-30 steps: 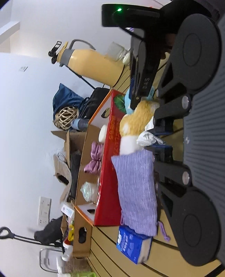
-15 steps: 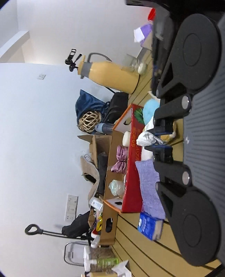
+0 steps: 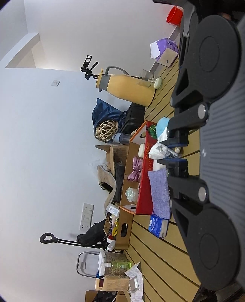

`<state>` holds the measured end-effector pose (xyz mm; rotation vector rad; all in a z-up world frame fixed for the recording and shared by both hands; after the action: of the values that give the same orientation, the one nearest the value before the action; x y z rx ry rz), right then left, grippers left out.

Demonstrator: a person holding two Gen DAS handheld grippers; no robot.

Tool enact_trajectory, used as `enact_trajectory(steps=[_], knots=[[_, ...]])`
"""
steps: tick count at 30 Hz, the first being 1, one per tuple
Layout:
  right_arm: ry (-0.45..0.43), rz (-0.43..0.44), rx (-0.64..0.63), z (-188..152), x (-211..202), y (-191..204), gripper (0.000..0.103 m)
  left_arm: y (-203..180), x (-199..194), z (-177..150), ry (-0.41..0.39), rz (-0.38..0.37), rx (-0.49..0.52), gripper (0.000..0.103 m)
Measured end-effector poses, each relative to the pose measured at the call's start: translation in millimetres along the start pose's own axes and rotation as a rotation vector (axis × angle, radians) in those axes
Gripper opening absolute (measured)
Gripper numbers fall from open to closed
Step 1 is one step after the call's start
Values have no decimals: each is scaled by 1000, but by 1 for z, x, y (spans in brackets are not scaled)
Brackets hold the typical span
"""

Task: Organize soft objects
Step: 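Carry the cloth and the foam wedge with both tools over the box, then open both tools to drop the cloth and wedge into the box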

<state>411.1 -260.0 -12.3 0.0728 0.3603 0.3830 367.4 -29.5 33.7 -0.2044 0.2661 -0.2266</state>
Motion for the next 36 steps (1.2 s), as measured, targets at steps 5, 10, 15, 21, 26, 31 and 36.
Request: enact_trajectory(steps=[5,10,15,21,26,31,36], knots=[[-15,32,-24,18,1,3,8,8,24,22,11,-15,1,11],[-33,107,-43,64,36,-8,8,27,91,83,-4,-18,47,11],[-27,176,-36,129,113,-28,8,67,203,129,122,19,30,11],[93,199,-75,175,256,-28,8,119,321,135,259,119,46,12],[200,163,-86,174,362,-21,8,132,361,109,313,145,145,34],[359,169,37,155,431,-27,11,153,365,99,315,141,121,61],[487,246,149,133,459,-24,36,167,345,118,252,153,81,69]])
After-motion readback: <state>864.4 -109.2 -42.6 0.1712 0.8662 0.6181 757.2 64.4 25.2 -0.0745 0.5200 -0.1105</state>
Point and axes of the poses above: each gripper's, at about its wrist camera, not at the fingertips, and x roughly the way its jaws point, y to its left, z to its top, the point moved 3 cm from there along x, roughly the way its jaws point, and after that the axes turned 2 degrees about -x, right-handed, at the moved point
